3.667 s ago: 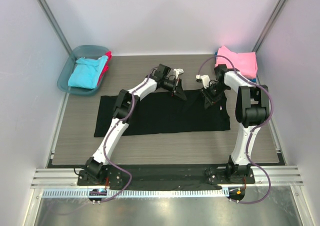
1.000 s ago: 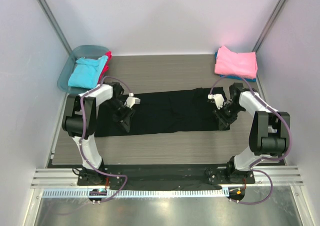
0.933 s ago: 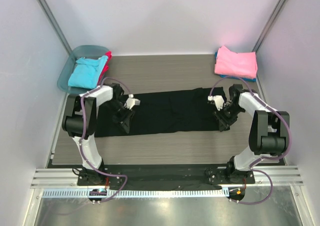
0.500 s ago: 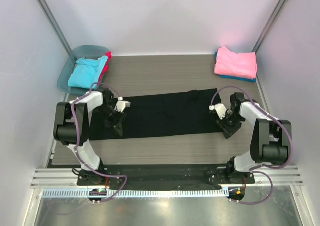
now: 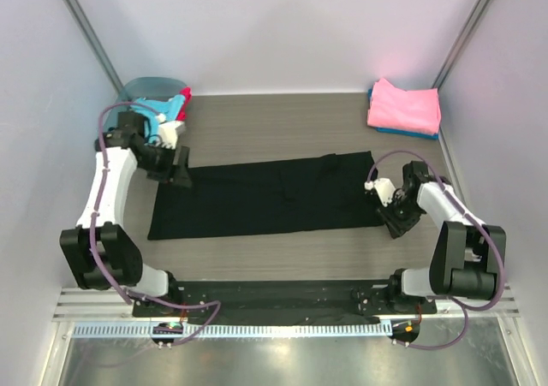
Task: Fold and stack the t-shirts
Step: Fold the tshirt
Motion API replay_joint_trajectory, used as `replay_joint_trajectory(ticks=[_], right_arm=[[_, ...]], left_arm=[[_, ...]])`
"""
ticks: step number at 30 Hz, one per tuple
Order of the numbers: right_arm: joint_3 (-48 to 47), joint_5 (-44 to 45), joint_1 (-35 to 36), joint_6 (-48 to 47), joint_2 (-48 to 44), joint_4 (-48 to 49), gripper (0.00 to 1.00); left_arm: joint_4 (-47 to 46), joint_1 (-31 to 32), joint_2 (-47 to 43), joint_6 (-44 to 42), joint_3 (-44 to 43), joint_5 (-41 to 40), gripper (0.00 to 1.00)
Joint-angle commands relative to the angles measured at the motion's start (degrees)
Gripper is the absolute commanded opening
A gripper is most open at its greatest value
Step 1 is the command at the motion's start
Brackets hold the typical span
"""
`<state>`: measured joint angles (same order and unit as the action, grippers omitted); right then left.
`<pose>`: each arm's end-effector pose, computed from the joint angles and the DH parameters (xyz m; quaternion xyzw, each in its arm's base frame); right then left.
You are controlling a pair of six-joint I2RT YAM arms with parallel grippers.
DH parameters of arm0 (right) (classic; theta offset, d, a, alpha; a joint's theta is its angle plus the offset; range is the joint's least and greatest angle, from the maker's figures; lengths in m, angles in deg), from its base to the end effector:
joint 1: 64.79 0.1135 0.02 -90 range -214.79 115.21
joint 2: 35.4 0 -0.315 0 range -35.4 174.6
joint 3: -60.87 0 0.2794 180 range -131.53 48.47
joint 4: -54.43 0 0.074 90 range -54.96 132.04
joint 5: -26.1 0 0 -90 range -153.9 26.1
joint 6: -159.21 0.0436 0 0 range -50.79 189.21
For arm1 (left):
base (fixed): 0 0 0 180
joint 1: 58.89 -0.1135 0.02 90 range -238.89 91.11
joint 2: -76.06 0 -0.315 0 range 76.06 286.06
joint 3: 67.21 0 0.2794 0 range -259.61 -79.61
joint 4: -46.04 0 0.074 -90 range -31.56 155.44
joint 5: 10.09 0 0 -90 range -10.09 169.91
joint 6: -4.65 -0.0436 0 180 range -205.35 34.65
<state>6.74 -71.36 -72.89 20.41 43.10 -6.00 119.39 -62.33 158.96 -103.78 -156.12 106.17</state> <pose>0.2209 -0.0257 0.1901 -0.3494 0.9336 0.0356 0.0708 0.3031 -0.0011 0.3510 0.1688 0.9409 -0.1824 0.2301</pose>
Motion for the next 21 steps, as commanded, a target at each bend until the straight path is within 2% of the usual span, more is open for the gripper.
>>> replay_joint_trajectory(ticks=[1, 5, 9, 21], right_arm=[[-4.8, -2.6, -0.2, 0.8, -3.9, -2.1, 0.39], [-7.3, -4.7, -0.2, 2.4, -3.7, -3.7, 0.40], [-8.6, -5.6, -0.2, 3.4, -2.3, -3.8, 0.40], [-11.6, -6.5, -0.2, 5.1, -0.3, -3.9, 0.40]], left_arm=[[10.1, -9.2, 1.9, -0.8, -0.2, 3.4, 0.70], [17.6, -21.3, 7.5, -4.7, -1.0, 10.0, 0.70], [18.2, -27.1, 12.3, -6.1, 0.1, 15.6, 0.67], [6.5, -30.4, 20.9, -1.3, 2.7, 11.0, 0.66]])
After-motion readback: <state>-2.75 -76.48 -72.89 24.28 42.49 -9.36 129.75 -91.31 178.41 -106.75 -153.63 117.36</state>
